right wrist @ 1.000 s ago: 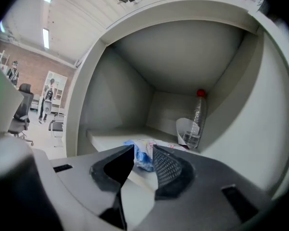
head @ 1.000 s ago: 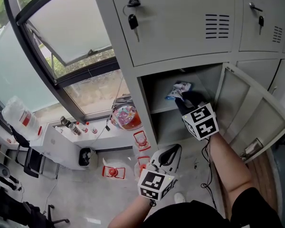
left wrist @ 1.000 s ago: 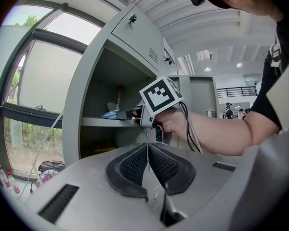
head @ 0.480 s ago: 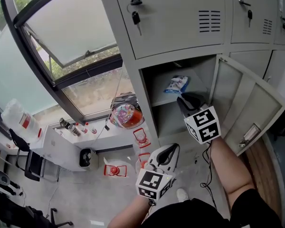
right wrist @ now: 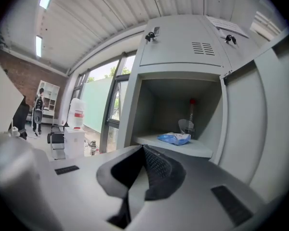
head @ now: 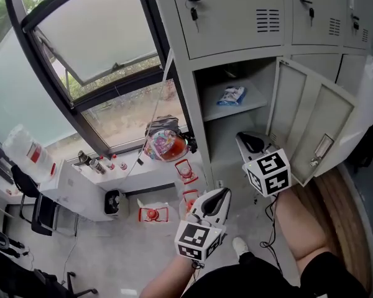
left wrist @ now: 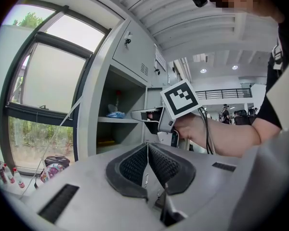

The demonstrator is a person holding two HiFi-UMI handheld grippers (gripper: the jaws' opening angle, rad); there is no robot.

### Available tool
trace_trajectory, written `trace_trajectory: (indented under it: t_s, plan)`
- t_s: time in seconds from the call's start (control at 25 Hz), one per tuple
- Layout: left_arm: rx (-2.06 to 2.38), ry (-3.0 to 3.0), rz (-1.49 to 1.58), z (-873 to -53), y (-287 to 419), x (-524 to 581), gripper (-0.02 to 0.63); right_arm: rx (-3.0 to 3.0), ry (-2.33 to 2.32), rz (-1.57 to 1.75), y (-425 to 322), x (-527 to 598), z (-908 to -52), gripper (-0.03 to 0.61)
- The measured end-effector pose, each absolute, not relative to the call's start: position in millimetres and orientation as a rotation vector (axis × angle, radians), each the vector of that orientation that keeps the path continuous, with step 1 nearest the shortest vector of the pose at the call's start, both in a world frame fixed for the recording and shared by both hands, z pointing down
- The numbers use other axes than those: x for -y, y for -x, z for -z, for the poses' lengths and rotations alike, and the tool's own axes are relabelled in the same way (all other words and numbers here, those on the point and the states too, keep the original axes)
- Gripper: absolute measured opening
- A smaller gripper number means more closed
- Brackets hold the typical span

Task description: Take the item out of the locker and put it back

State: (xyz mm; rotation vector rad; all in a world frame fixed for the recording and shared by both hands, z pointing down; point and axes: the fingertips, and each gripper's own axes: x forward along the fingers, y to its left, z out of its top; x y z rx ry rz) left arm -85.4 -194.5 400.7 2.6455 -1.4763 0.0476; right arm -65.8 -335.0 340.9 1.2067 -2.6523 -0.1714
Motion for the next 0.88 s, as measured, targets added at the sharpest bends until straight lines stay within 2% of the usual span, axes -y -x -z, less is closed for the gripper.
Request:
trace_trajectory:
  t_s: [0.52, 0.88]
  plan:
    - [1.466, -2.596, -0.087, -434.1, 110.2, 118.2, 0.02, 2.615, -1.2, 0.003, 59.4, 220.4, -405.9, 0.054]
    - [1.468, -2.556, -0.077, -444.8, 96.3, 102.4, 0.02, 2.644, -1.187, -0.094, 38.0, 170.7, -432.3, 0.054]
